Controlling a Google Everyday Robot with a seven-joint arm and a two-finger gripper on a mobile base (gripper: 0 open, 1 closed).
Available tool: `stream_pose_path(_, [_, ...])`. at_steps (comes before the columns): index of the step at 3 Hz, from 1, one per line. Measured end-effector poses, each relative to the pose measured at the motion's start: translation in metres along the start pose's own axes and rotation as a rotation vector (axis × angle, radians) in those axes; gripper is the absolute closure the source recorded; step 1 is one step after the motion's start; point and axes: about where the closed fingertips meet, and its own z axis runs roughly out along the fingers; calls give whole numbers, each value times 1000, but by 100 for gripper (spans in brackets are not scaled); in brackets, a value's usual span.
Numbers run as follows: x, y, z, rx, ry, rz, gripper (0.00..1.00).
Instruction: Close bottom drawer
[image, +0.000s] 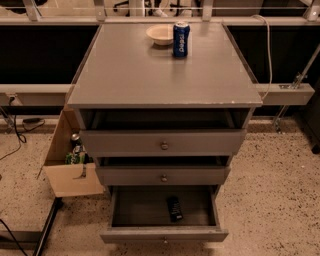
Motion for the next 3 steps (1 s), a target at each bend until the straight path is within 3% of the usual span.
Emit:
stream_pose_path(1, [3, 2, 12, -8, -27, 10, 100])
stream_pose_path(2, [1, 0, 32, -35, -110, 34, 100])
stream_pose_path(3, [-7, -6, 64, -76, -264, 61, 100])
